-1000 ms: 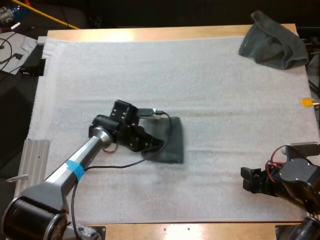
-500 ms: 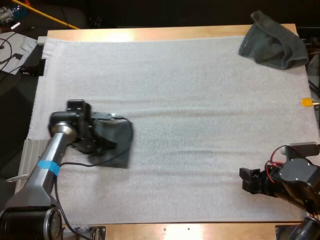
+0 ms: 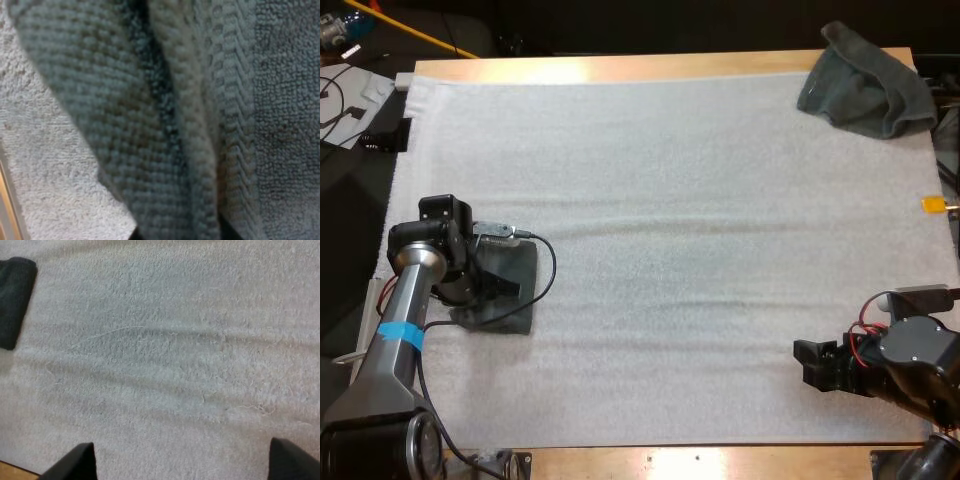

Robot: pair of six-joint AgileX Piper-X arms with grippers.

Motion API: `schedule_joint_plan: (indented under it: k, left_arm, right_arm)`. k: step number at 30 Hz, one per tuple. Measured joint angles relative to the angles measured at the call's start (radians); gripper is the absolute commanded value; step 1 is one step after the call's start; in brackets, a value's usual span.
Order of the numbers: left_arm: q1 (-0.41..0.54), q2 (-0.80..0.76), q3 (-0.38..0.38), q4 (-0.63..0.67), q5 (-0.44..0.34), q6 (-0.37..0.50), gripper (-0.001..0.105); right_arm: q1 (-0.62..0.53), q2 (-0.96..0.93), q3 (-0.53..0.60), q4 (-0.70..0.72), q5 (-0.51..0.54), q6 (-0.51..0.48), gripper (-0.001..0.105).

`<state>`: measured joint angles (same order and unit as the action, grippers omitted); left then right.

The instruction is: Pick towel from pile, fold and stack

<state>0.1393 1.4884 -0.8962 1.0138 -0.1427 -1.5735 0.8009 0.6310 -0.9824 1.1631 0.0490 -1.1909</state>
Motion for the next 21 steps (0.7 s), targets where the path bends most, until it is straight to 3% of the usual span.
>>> schedule_joint_plan:
  k: [2,5,7,8,12,16,20,21]
  left_arm:
    - [0.0,0.0,0.0,0.0,-0.002,0.001,0.011]
    - [0.0,0.0,0.0,0.0,-0.005,0.001,0.042]
    - [0.0,0.0,0.0,-0.002,-0.013,0.001,0.068]
    - [0.0,0.0,0.0,-0.002,-0.02,0.001,0.073]
    - [0.0,0.0,-0.007,0.004,-0.069,0.001,0.066]
    - [0.0,-0.003,-0.026,0.011,-0.101,-0.006,0.065]
    - [0.001,-0.015,-0.03,0.034,-0.073,-0.019,0.064]
    - [0.001,-0.027,-0.03,0.059,-0.022,-0.028,0.064]
  right_arm:
    - [0.0,0.0,0.0,0.0,0.0,0.0,0.067]
    - [0.0,0.0,0.0,-0.001,-0.001,0.0,0.067]
    - [0.0,0.0,0.0,-0.004,-0.004,0.0,0.067]
    - [0.0,0.0,0.0,-0.005,-0.007,0.0,0.067]
    - [0.0,0.0,0.0,-0.007,-0.015,0.0,0.067]
    - [0.0,0.0,0.0,-0.007,-0.022,0.0,0.067]
    - [0.0,0.0,0.0,-0.007,-0.022,0.0,0.067]
    - [0.0,0.0,0.0,-0.007,-0.022,0.0,0.067]
